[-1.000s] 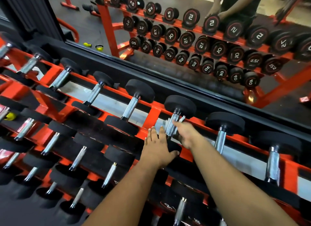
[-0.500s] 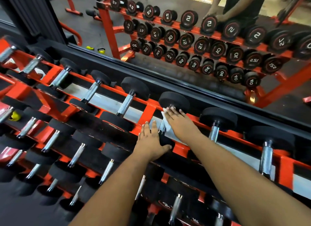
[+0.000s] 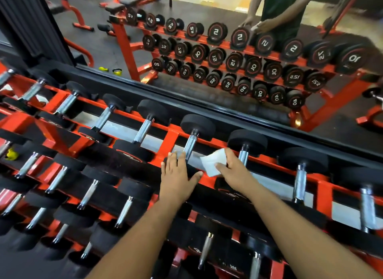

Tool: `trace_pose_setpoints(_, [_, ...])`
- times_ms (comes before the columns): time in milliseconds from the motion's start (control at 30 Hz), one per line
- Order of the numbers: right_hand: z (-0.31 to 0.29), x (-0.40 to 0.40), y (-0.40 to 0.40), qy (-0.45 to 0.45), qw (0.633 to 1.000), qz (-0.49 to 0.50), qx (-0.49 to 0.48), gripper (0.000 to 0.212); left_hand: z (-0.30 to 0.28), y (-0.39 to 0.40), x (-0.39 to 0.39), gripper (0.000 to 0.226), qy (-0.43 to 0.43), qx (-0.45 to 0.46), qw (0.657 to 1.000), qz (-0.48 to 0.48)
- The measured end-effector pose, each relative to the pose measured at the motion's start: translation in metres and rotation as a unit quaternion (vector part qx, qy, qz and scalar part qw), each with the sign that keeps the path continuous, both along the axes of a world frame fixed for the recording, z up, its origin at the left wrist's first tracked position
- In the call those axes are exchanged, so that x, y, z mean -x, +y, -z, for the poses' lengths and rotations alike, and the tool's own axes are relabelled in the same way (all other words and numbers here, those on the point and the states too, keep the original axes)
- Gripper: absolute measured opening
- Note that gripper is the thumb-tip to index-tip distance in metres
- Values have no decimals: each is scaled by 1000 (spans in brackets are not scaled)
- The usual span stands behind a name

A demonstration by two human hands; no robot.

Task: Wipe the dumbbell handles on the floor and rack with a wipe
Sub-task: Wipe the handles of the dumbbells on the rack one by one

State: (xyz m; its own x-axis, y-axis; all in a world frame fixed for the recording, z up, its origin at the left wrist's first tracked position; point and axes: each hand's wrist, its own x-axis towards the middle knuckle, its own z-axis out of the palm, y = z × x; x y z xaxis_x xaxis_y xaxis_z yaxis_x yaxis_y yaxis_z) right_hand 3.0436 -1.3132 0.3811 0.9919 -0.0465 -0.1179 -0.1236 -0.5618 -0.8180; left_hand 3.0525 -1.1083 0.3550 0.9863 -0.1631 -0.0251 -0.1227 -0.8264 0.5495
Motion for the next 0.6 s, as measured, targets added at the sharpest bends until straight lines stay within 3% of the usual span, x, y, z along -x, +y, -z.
trace_pose_setpoints(100, [-18, 36, 7, 50, 953, 121, -273, 24, -12, -25, 31, 72, 9, 157, 987, -8])
trace_pose_setpoints(200, [-29, 62, 6, 31, 902, 198, -383, 25, -28, -47, 54, 35, 121, 318, 940, -4])
trace_pose_setpoints(267, [-39, 80, 3, 20, 892, 219, -395, 23, -38, -57, 67, 22, 145, 348, 926, 2])
trace_pose_setpoints(467, [-53, 142, -18, 26, 928, 219, -300, 27, -67, -71, 101, 15, 186, 417, 888, -53])
trace_pose_setpoints(600, [-65, 184, -37, 45, 942, 186, -276, 29, -95, -68, 121, 7, 187, 384, 904, -22])
